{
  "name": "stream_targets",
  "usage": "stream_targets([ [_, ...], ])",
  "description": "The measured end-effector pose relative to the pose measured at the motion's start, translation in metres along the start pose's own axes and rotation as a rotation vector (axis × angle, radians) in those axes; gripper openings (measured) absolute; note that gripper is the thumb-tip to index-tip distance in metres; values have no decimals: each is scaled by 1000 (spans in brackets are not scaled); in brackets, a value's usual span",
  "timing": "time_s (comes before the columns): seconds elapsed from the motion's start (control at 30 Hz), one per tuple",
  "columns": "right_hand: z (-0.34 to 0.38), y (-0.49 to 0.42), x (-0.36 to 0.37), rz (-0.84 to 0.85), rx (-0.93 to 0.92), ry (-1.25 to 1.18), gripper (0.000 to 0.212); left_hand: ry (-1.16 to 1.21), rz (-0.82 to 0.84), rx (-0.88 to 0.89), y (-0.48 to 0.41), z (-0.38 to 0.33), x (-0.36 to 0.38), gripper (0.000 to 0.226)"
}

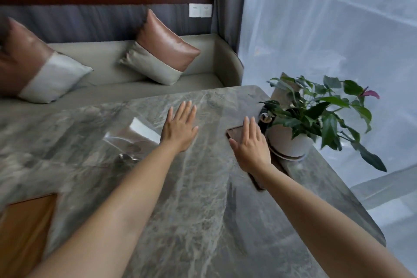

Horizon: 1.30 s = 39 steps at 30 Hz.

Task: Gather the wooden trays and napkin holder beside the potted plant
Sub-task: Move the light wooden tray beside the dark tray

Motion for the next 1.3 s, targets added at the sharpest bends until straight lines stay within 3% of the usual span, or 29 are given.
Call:
stream_targets([
  [0.5,274,73,43,70,-389,-2,73,-111,40,-358,176,263,-48,61],
  [0.8,362,147,104,245,-441,-20,75,-77,205,-480,269,349,-8,60],
  [1.1,371,209,159,447,-353,-34,73,1,302,-486,288,365,38,59],
  [1.3,361,242,182,644,-70,-112,55,45,390,-529,283,368,62,57],
])
Point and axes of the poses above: each hand's wrist, its own y-axis away from the middle knuckle, its own x-axis out of the palm, z = x × y, the point moved 4 cm from there along -y, towards the middle knuckle, and after that the axes turned 11 degrees about -z, right-handed, at the moved point
